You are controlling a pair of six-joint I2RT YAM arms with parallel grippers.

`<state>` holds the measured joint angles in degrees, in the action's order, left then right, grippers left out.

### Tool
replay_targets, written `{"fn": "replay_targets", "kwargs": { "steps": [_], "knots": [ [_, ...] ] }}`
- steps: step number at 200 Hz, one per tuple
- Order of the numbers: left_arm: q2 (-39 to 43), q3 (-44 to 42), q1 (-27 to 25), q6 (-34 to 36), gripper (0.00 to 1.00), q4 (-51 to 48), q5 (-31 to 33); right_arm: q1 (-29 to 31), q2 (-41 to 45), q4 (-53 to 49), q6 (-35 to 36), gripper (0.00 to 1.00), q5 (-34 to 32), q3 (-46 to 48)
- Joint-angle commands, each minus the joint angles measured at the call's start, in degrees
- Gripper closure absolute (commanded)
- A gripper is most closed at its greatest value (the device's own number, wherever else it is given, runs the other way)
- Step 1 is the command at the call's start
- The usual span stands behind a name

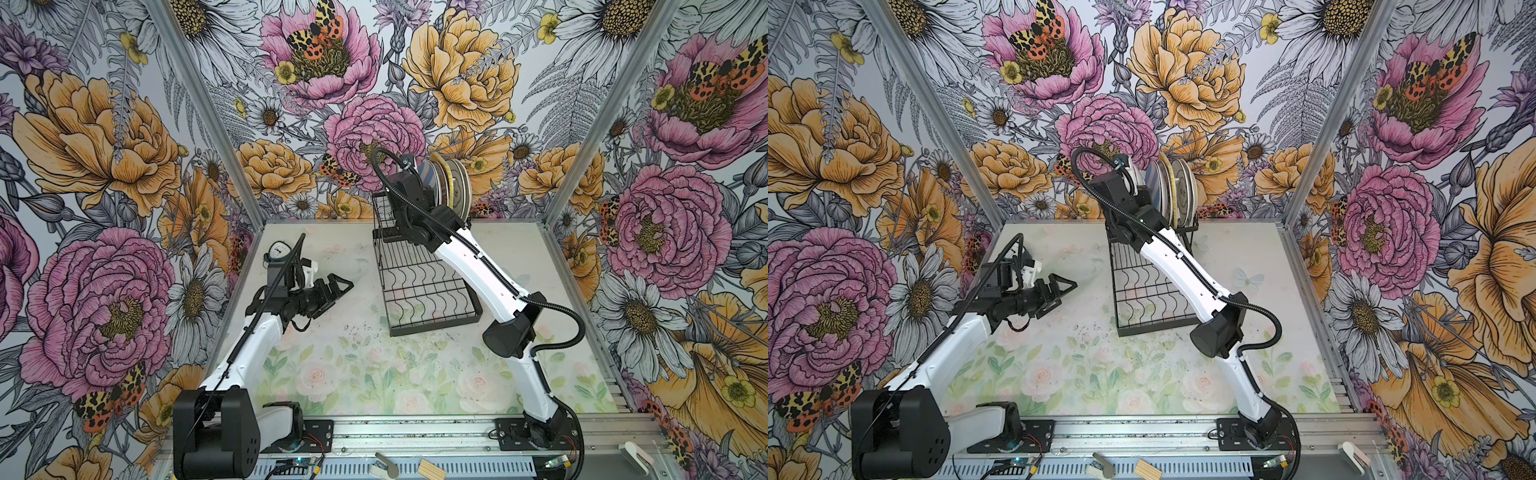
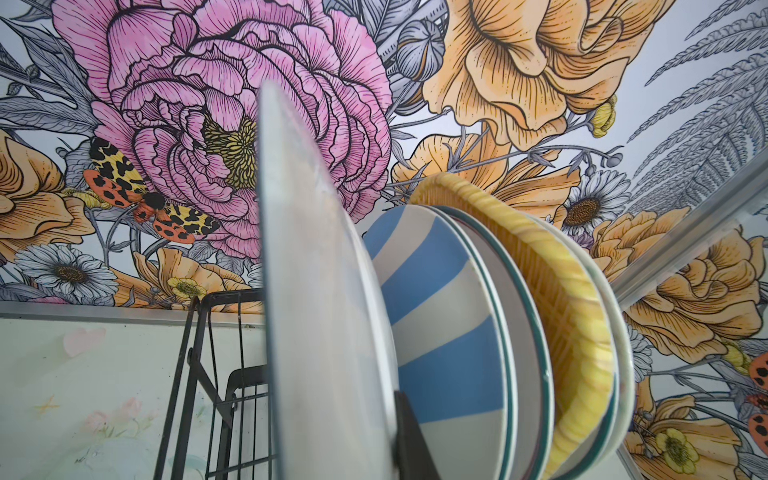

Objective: Load the plates into the dish rack
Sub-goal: 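Carry the sunburst plate with the right gripper to the rack's front slot, then lower the sunburst plate into the rack slot beside the other plates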

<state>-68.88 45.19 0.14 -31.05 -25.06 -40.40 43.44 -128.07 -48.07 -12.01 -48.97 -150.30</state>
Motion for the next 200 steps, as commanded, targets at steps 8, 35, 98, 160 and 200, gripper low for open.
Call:
{"fn": "replay_targets", "kwargs": {
  "steps": [8, 35, 98, 160, 200],
  "knots": [
    [0.59, -0.01, 0.58, 1.70, 0.01, 1.51, 0.82, -0.38, -1.41, 1.11, -0.57, 1.00, -1.16, -0.89],
    [0.63, -0.06, 0.74, 1.78, 0.01, 1.50, 1.01, -0.37, -1.84, 1.05, -0.48, 1.00, -2.21, -0.59],
    [0.06, 0.08, 0.83, 1.43, 0.01, 2.46, 0.97, 1.21, -1.15, 1.48, 1.26, 1.00, -3.96, -1.21],
    [-0.47, -0.01, 0.78, 1.29, 0.01, 3.39, 0.74, 3.47, 0.48, 2.31, 2.34, 1.00, -4.74, -2.56],
    [-0.73, 0.33, 0.96, 1.42, 0.01, 3.49, 0.46, 4.02, 0.54, 3.08, 2.65, 1.00, -4.63, -2.70]
  ]
}}
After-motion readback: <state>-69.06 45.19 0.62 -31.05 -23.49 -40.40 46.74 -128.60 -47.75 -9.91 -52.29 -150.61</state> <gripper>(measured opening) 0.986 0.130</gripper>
